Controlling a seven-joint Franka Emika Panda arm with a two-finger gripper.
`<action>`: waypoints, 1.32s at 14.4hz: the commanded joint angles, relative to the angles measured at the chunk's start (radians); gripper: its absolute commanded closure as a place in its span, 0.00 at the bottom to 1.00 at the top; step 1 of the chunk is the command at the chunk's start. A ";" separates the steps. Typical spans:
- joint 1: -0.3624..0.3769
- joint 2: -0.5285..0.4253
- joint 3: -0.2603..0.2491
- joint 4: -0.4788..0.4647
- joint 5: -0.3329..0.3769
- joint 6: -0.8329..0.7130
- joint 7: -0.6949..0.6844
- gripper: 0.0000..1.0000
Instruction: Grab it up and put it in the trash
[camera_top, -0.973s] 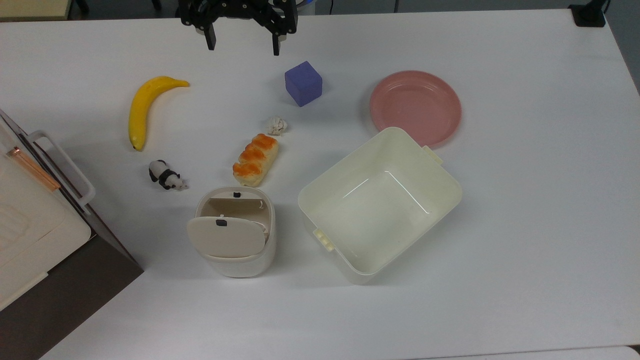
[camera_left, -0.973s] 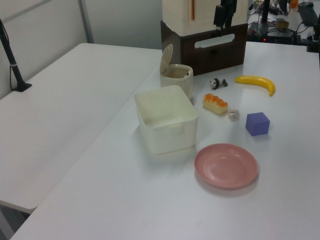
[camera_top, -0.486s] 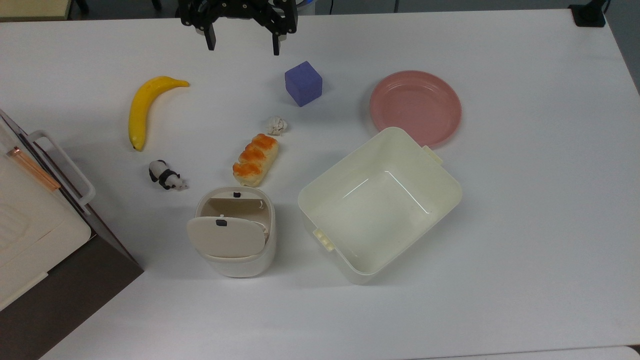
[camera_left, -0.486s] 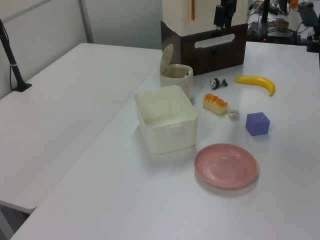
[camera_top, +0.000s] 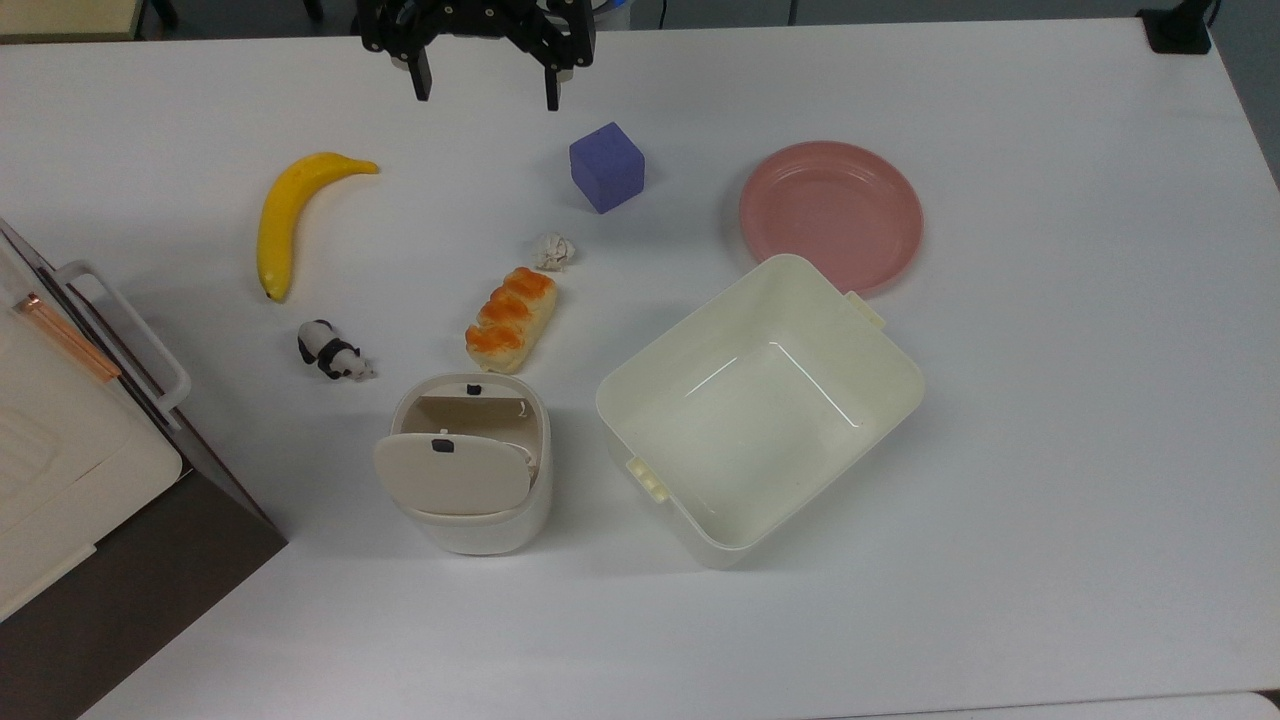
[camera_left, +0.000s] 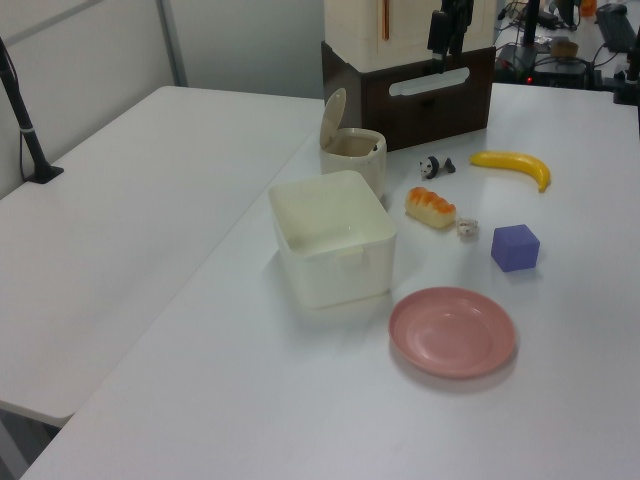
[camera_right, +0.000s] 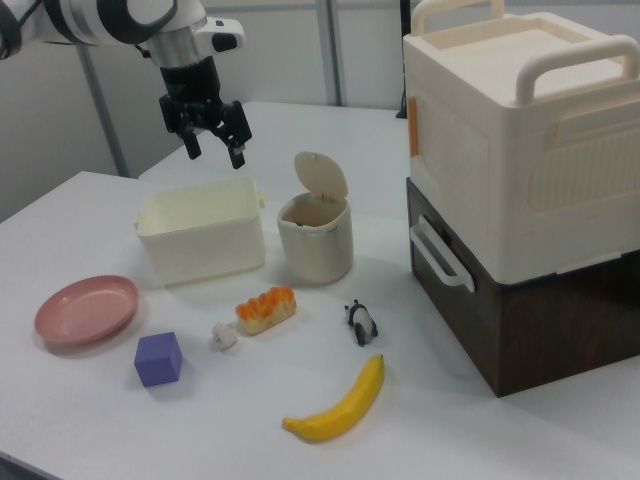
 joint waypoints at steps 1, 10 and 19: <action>0.002 -0.016 -0.011 -0.023 0.015 0.020 -0.028 0.00; 0.011 -0.022 -0.011 -0.061 0.006 0.011 -0.054 0.00; 0.013 -0.042 -0.009 -0.101 -0.001 0.011 -0.057 0.00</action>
